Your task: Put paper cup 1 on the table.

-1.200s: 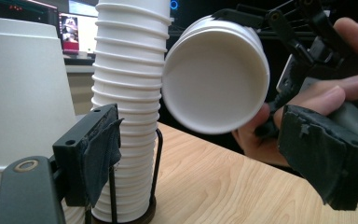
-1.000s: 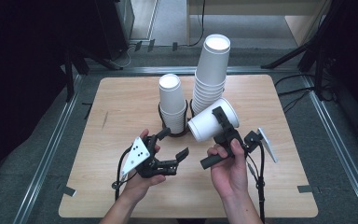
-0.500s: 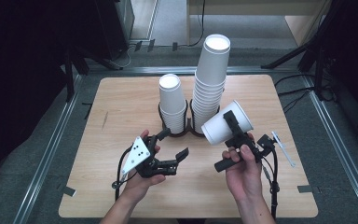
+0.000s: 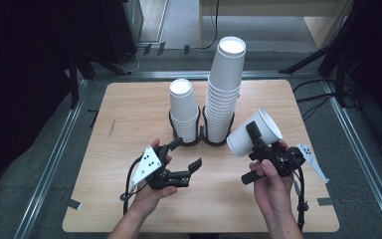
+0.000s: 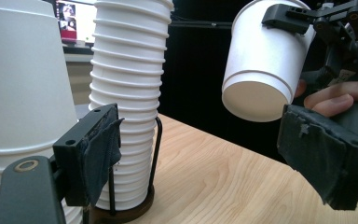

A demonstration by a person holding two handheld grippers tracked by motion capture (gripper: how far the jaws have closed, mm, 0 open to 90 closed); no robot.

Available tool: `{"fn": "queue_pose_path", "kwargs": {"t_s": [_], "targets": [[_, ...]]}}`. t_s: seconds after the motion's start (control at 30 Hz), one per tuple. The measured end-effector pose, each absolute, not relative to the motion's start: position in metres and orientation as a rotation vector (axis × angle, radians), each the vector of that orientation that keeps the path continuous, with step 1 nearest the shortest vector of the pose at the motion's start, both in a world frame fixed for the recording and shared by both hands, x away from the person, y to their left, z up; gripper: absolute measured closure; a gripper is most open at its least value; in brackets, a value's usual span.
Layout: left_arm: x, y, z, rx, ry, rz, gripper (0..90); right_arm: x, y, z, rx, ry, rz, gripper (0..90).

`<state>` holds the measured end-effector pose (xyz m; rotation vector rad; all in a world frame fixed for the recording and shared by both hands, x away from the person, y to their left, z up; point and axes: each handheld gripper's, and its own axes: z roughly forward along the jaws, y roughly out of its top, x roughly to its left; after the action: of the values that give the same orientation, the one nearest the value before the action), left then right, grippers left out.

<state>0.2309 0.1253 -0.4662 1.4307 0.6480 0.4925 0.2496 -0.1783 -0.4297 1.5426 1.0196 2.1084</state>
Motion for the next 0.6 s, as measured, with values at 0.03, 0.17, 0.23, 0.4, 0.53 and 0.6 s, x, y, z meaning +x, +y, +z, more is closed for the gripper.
{"fn": "queue_pose_path", "kwargs": {"t_s": [0.03,0.17,0.23,0.4,0.53,0.6], "targets": [[0.231,0.125,-0.467,1.428,0.650,0.491,13.4,0.250,-0.180,-0.429,1.537,1.016,2.099,13.0],[0.232,0.126,-0.467,1.430,0.653,0.493,13.4,0.251,-0.187,-0.428,1.507,1.008,2.068,13.0],[0.232,0.126,-0.467,1.429,0.654,0.492,13.4,0.251,-0.189,-0.427,1.475,1.018,2.036,13.0],[0.232,0.125,-0.467,1.435,0.654,0.491,13.5,0.249,-0.191,-0.426,1.376,1.057,1.929,13.1],[0.232,0.125,-0.467,1.429,0.656,0.491,13.5,0.250,-0.195,-0.427,1.345,1.061,1.874,13.1],[0.232,0.125,-0.467,1.430,0.656,0.492,13.5,0.251,-0.197,-0.427,1.343,1.068,1.851,13.1]]}}
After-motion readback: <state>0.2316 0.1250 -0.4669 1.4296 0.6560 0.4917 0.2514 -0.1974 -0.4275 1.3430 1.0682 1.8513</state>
